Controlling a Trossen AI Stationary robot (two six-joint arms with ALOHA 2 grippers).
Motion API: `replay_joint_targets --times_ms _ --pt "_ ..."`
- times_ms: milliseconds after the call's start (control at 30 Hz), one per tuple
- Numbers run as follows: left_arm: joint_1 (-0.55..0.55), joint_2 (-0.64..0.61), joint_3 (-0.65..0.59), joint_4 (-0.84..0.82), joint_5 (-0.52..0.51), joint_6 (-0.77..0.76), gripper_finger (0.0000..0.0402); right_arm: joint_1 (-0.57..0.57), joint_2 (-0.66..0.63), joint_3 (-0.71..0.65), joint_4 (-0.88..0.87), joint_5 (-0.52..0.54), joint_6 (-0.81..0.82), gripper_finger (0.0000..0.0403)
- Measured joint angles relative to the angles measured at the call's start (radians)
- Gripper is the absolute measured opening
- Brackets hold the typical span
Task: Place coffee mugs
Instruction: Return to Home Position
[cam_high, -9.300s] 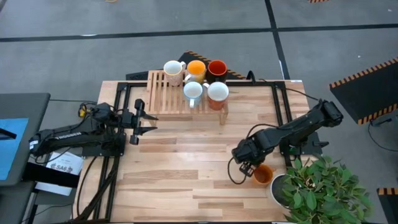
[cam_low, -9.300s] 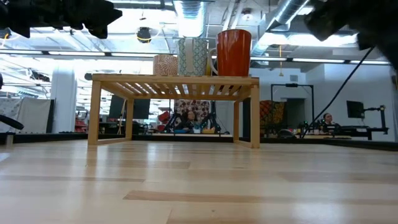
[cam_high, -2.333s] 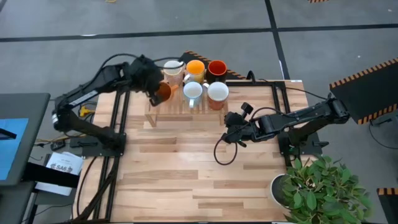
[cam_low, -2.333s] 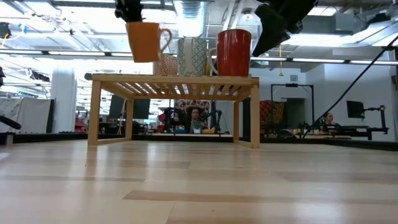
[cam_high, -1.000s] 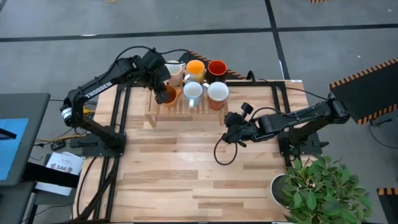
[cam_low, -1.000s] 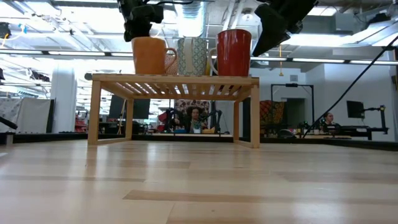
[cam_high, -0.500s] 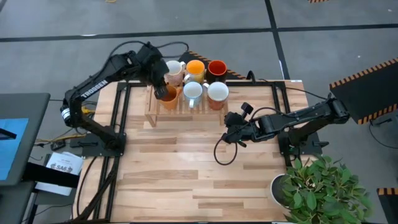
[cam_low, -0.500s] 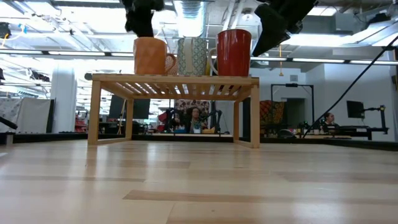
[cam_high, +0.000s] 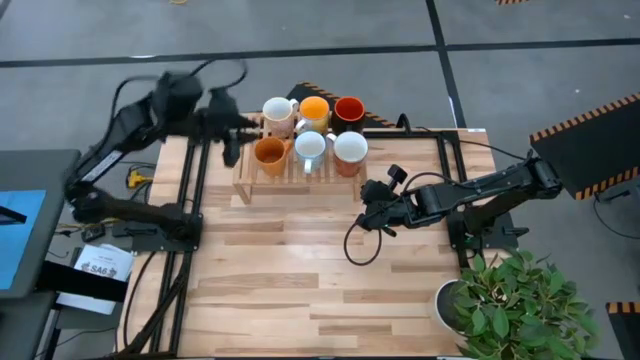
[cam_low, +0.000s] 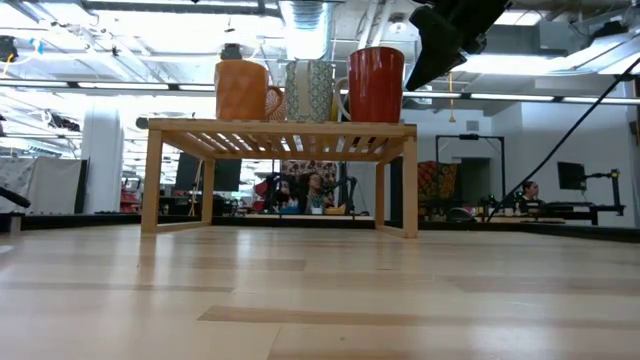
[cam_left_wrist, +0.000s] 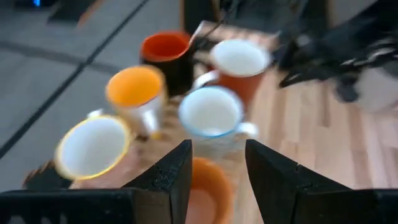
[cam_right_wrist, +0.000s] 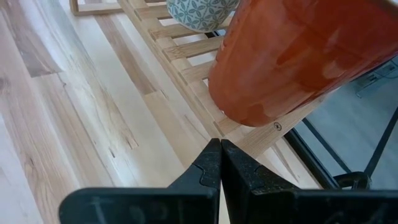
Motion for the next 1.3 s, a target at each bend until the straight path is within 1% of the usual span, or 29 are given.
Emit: replay_joint_targets --times_ms 100,233,400,533,633,733,867,933,1000,1067,1133,1167,1300 --pt "-0.054 -0.155 -0.223 0.172 0.005 -0.007 0.0135 0.0 0.0 0.0 0.0 0.0 0.0 0.0029" --pt "-0.131 -0.356 -0.557 0.416 0.005 -0.023 0.0135 0.0 0.0 0.0 0.013 0.0 0.0 0.0029" --pt "-0.226 -0.553 -0.926 0.728 0.016 -0.03 0.0135 0.0 0.0 0.0 0.02 0.0 -0.001 0.0029" --pt "-0.302 -0.664 -1.16 0.989 0.039 -0.046 0.0135 0.0 0.0 0.0 0.03 0.0 -0.001 0.0029" --pt "-0.352 -0.712 -1.286 1.173 0.039 -0.087 0.0135 0.0 0.0 0.0 0.034 0.0 -0.001 0.0029" --pt "-0.413 -0.729 -1.347 1.227 0.04 -0.14 0.0135 0.0 0.0 0.0 0.034 0.0 -0.002 0.0029" --pt "-0.523 -0.729 -1.363 1.198 0.026 -0.142 0.0123 0.0 0.0 0.0 0.032 0.0 -0.003 0.0029" --pt "-0.583 -0.73 -1.363 1.178 -0.025 -0.122 0.0107 0.001 0.0 0.0 0.032 0.0 -0.003 0.0029" --pt "-0.629 -0.737 -1.363 1.136 -0.105 -0.073 0.0083 0.003 0.0 0.0 0.032 0.0 -0.003 0.0029" --pt "-0.654 -0.764 -1.363 1.098 -0.175 -0.02 0.0052 0.003 0.0 0.0 0.032 0.0 -0.003 0.0029" --pt "-0.658 -0.803 -1.362 1.077 -0.189 0.022 0.0017 0.004 0.0 0.0 0.029 0.0 -0.003 0.0029" --pt "-0.658 -0.827 -1.362 1.052 -0.19 0.029 0.0009 0.005 0.0 0.0 0.029 -0.001 -0.003 0.0029" --pt "-0.648 -0.916 -1.362 0.955 -0.191 0.047 0.0001 0.027 -0.001 0.0 0.027 -0.003 -0.008 0.0029"
